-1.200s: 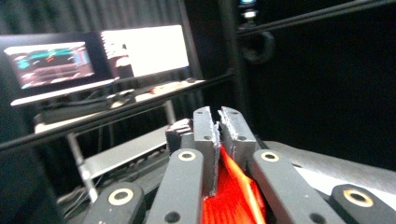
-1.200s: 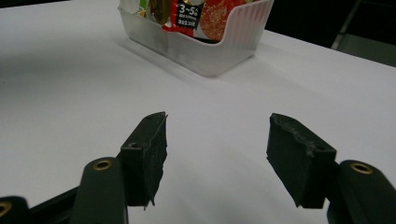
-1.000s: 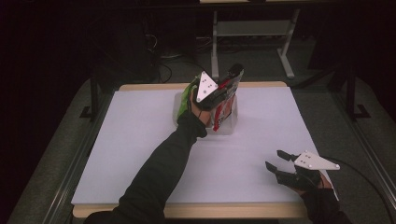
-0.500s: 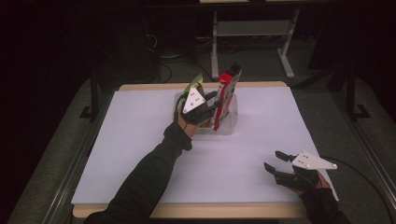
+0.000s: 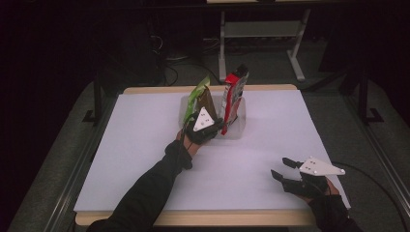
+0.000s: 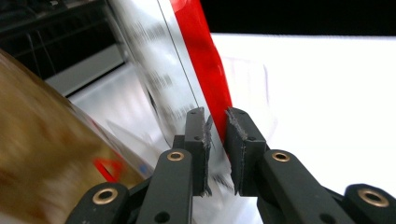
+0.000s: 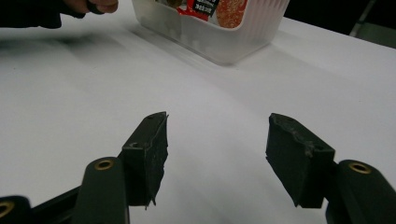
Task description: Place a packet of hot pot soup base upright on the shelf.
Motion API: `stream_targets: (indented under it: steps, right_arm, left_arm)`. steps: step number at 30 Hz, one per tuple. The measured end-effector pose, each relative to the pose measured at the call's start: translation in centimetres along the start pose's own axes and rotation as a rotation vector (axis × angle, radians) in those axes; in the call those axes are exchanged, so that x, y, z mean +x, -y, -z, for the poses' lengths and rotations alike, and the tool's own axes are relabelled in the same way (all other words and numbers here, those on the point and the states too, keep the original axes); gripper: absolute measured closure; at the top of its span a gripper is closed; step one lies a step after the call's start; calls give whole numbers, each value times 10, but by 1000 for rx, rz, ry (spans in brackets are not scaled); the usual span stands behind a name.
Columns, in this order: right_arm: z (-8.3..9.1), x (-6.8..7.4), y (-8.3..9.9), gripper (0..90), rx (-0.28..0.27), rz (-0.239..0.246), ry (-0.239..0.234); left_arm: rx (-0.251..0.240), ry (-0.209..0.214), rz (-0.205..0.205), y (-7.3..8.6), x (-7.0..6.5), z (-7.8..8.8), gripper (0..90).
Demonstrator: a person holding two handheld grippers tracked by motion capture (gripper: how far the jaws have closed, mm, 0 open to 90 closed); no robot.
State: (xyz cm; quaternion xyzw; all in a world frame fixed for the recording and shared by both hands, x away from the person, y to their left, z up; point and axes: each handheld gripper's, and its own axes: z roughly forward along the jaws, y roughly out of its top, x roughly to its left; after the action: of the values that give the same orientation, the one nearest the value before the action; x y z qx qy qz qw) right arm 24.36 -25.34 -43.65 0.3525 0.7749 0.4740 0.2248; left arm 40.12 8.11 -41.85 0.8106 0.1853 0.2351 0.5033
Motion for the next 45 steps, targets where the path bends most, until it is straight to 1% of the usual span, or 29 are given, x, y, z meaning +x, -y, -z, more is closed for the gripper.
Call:
stream_targets:
  steps: [1,2,3,4,6,7,8,9,10,11,12,13,14,15,16,17,19,20,21,23,25,29,32,38,39,40,41,42,45]
  right_arm:
    - [0,0,0,379,4,-2,0]
    - [0,0,0,379,5,0,-1]
    - [-1,0,0,379,6,-1,-1]
    - [-1,0,0,379,6,-2,0]
    - [-1,0,0,379,6,2,-2]
    - [-2,1,0,380,8,3,-3]
    - [-2,1,0,379,9,4,-4]
    - [-2,1,0,379,10,3,-3]
    - [-2,1,0,379,12,2,-2]
    - [-3,1,0,379,13,2,-4]
    - [-3,1,0,379,13,4,-3]
    - [-3,1,0,379,13,4,-4]
    - [-3,1,0,379,14,4,-5]
    - [-3,1,0,379,14,6,-5]
    - [-2,2,0,379,13,6,-4]
    - [-2,2,0,379,9,5,-3]
    - [-1,1,0,380,6,4,0]
    - [-1,0,0,379,8,0,1]
    - [-1,0,1,380,8,-2,2]
    - [-1,-1,1,381,11,-4,3]
    - [-1,0,1,383,12,0,4]
    - [0,0,0,392,9,7,9]
    - [0,0,0,402,11,10,10]
    - [0,0,0,413,13,17,15]
    - [0,0,-1,413,12,21,21]
    - [0,0,-1,413,11,25,25]
    - [1,1,-1,414,11,25,27]
    - [1,1,-1,419,10,29,29]
    - [2,1,-2,426,9,44,35]
  left_arm:
    - [9,-8,-7,1,0,0,790]
    - [10,-9,-1,2,0,0,797]
    - [17,-4,-2,2,0,-1,800]
    - [22,-11,-18,2,-1,-2,810]
    - [27,-23,-9,2,-1,-3,826]
    - [30,-30,-16,2,-2,-5,830]
    - [37,-49,-36,1,-4,-6,841]
    - [36,-63,-39,1,-6,-7,846]
    - [38,-63,-40,1,-7,-8,851]
    - [42,-61,-55,2,-8,-10,853]
    - [60,-78,-62,2,-11,-13,861]
    - [88,-75,-52,4,-12,-17,866]
    - [98,-50,-58,7,-14,-20,878]
    - [83,-62,-78,8,-17,-21,898]
    - [68,-66,-62,8,-17,-20,897]
    - [50,-47,-31,8,-15,-19,878]
    - [34,-30,-7,8,-12,-13,828]
    - [31,-37,-16,7,-12,-9,800]
    - [23,-41,-13,6,-11,-5,783]
    - [-1,-37,19,4,-7,4,770]
    - [-4,-41,5,5,-7,11,760]
    - [-1,-22,11,8,-7,21,733]
    - [-10,-4,29,11,-6,30,721]
    - [-18,10,49,14,-2,48,677]
    - [-16,15,44,15,-2,51,676]
    - [-13,8,37,15,-1,54,672]
    - [-11,7,41,15,0,57,666]
    - [-12,13,46,16,0,61,666]
    - [-15,9,38,15,1,71,655]
